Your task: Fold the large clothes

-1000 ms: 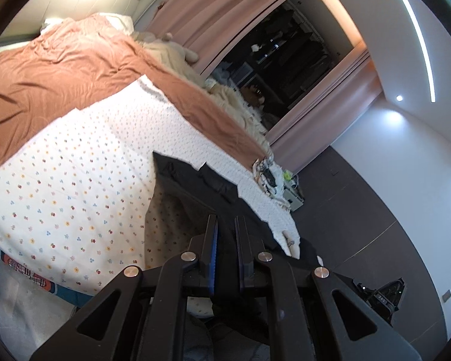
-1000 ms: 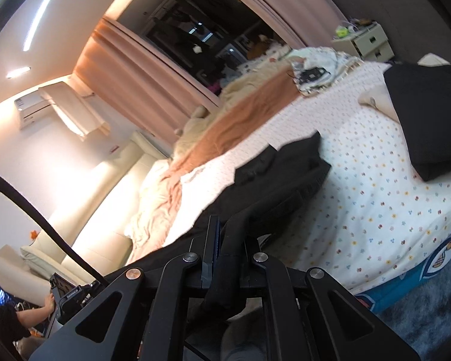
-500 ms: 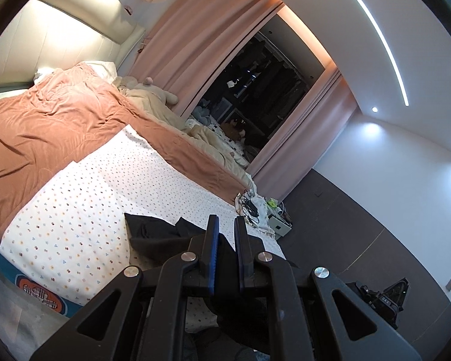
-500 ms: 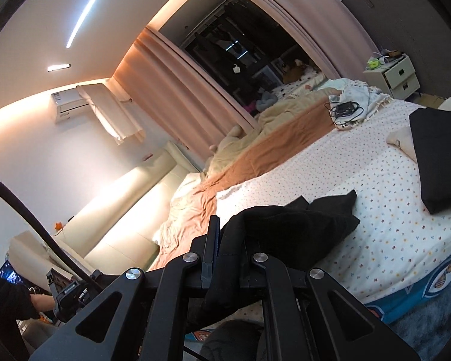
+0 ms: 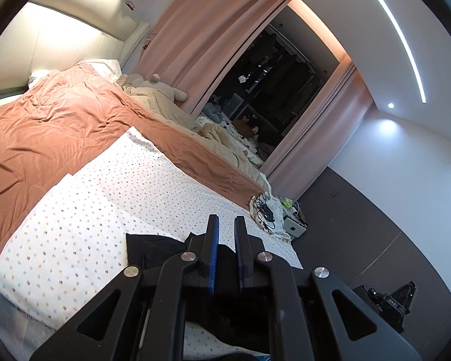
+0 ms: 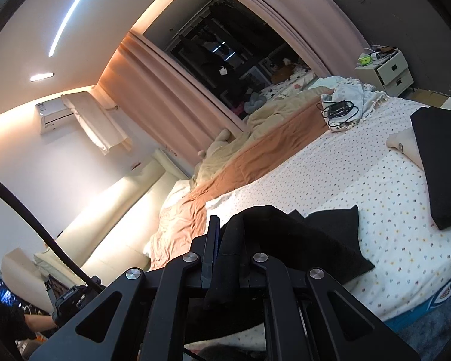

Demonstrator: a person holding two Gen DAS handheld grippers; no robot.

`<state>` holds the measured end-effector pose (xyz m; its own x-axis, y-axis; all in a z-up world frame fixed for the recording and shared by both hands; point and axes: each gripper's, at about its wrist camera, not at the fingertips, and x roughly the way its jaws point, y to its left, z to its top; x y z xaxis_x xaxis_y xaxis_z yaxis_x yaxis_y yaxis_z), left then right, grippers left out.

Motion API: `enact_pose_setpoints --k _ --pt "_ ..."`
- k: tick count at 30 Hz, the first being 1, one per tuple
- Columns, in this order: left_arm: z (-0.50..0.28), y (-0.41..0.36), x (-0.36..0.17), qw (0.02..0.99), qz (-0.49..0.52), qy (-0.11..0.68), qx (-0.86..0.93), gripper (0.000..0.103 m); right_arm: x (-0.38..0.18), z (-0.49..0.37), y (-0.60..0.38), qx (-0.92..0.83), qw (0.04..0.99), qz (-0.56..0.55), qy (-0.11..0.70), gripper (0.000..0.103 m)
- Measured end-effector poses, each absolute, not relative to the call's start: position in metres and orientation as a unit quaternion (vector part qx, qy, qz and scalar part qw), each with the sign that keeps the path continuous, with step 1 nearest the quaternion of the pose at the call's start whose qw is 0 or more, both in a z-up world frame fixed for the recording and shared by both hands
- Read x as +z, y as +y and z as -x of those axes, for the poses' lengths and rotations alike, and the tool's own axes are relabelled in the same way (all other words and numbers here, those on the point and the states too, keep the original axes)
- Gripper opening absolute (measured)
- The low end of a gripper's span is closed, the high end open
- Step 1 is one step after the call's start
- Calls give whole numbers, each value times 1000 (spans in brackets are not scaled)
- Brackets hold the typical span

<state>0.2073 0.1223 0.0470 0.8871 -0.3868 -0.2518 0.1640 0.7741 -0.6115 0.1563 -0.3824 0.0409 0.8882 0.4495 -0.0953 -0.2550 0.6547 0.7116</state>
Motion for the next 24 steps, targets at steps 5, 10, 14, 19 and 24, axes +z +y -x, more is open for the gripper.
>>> enact_pose_setpoints --k 5,10,14,19,24 --pt "-266 117 49 924 293 200 -142 12 49 -203 -381 184 899 -372 140 4" --pt "-317 111 45 924 285 217 -137 12 53 -249 -376 173 896 -379 153 4" --pt "-354 108 34 921 283 231 -133 12 59 -282 -374 161 896 -380 164 4" --pt "-397 100 11 915 282 258 -129 12 61 -320 -370 145 895 -378 184 4" --pt "-435 95 -29 905 286 292 -114 12 51 -357 -358 131 891 -378 215 4"
